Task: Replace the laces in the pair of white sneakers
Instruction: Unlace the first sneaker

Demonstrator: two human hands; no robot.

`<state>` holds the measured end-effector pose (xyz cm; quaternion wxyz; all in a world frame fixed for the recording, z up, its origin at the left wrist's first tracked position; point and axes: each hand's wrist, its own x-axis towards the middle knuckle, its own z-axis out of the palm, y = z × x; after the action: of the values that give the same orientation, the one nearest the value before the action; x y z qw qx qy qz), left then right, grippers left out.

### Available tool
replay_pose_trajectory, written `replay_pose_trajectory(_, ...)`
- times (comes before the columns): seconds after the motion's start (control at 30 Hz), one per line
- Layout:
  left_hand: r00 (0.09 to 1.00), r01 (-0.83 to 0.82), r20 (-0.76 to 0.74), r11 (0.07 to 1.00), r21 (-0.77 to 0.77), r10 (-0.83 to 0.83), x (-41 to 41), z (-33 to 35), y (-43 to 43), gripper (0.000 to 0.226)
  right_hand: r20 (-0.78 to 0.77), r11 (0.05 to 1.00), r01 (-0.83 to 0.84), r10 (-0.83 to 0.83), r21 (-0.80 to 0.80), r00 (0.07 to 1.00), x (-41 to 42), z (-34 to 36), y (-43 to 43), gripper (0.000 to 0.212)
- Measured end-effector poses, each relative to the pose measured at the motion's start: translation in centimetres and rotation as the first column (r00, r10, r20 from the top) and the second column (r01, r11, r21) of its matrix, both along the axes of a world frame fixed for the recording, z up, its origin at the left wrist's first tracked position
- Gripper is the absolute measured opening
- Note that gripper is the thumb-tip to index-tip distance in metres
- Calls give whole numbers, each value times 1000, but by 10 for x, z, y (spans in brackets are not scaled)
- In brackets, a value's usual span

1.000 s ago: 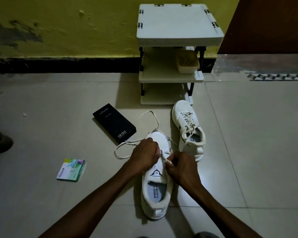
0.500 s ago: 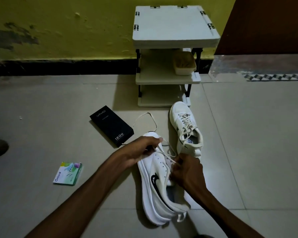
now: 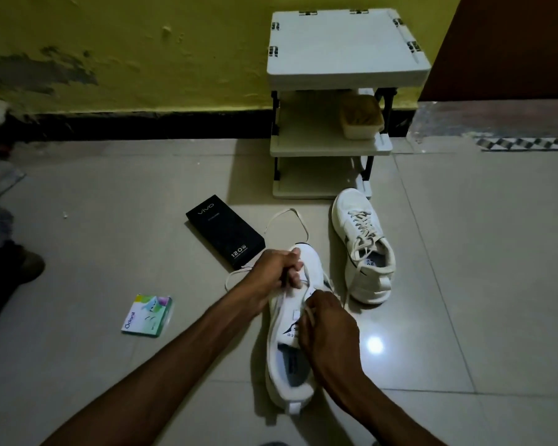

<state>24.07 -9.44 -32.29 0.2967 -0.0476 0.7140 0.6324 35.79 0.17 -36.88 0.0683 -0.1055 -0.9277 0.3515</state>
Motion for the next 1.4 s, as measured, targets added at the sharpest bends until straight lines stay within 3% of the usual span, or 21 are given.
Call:
replay_pose_trajectory(0.03, 996, -50, 75, 998, 25, 48, -1, -3, -2, 42, -26, 1000, -4, 5, 11, 1000, 1, 0, -3, 8)
replay_pose_trajectory(0.1, 985, 171, 11, 954, -248, -174, -11, -3, -9, 46, -48, 998, -43, 45, 46, 998, 2, -2, -7, 9)
replay_pose_trajectory(0.2, 706, 522, 56, 466, -714, -706, -18, 2, -10, 40, -3, 995, -73, 73, 72, 997, 4, -2, -18, 15)
replay_pose_trajectory(0.23, 684, 505, 34, 440, -742, -728, -18, 1, -9, 38, 0, 992, -77, 77, 96, 997, 5, 0, -22, 19)
replay_pose_trajectory(0.3, 790, 440, -115, 689, -576, -601, -13, 0, -9, 39, 16, 994, -55, 53, 94, 998, 8, 0, -23, 26)
replay_pose_trajectory(0.37, 966, 238, -91, 969, -61, -243, -6, -2, -15, 36, 14, 998, -2, 1, 67, 1000, 8, -2, -15, 21)
replay_pose_trajectory(0.47, 952, -180, 305, 854, 488, 26, 3, -10, -29, 35, 71, 990, -22, 12, 139, 997, 8, -5, -7, 11)
replay_pose_trajectory(0.53, 928, -34, 351, 907, 419, -128, 1, -7, -37, 40, 67, 989, -29, 19, 148, 998, 6, -4, -11, 13)
replay_pose_trajectory(0.6, 918, 345, 210, 939, -3, -336, -7, 7, -35, 50, 49, 986, -30, 22, 162, 999, 5, -5, -17, 21)
replay_pose_trajectory(0.67, 867, 465, 4, 804, -370, -499, -11, 26, -25, 44, 71, 980, -37, 23, 194, 997, 4, -3, -23, 26)
replay_pose_trajectory(0.7, 867, 415, -131, 841, -347, -481, -8, 31, -20, 40, 72, 978, -37, 23, 207, 997, 4, -3, -23, 27)
replay_pose_trajectory(0.77, 939, 256, -251, 965, 53, -235, 1, 36, -17, 38, 44, 980, -29, 21, 198, 999, 6, -4, -18, 30)
replay_pose_trajectory(0.83, 1000, 3, -24, 873, 488, 10, 4, 39, -23, 36, 36, 989, -6, 1, 148, 999, 5, -8, -10, 24)
replay_pose_trajectory(0.87, 995, -81, 97, 826, 558, 32, 1, 39, -28, 36, 45, 991, -2, -4, 136, 999, 4, -9, -8, 20)
replay_pose_trajectory(0.97, 965, 200, 131, 959, 201, -229, -16, 50, -35, 36, 73, 983, -27, 14, 183, 997, 0, -10, -13, 18)
replay_pose_trajectory(1.03, 858, 505, 102, 792, -343, -503, -24, 70, -27, 41, 101, 966, -56, 31, 251, 994, -3, -6, -19, 29)
replay_pose_trajectory(1.1, 775, 525, 38, 609, -595, -631, -26, 83, -17, 38, 107, 957, -67, 38, 282, 993, -4, -3, -22, 38)
replay_pose_trajectory(1.17, 791, 460, -197, 775, -433, -579, -27, 83, -11, 36, 86, 954, -35, 10, 299, 996, -5, -4, -21, 42)
replay_pose_trajectory(1.27, 901, 294, -369, 948, 126, -231, -29, 76, -18, 32, 31, 960, -32, 24, 279, 999, -5, -10, -19, 42)
replay_pose_trajectory(1.33, 997, 81, -47, 841, 535, -66, -30, 73, -27, 27, 20, 969, -24, 19, 247, 1000, -5, -12, -20, 39)
replay_pose_trajectory(1.4, 983, 58, 121, 867, 494, -135, -25, 68, -32, 31, 20, 963, -14, 10, 268, 1000, -5, -12, -21, 39)
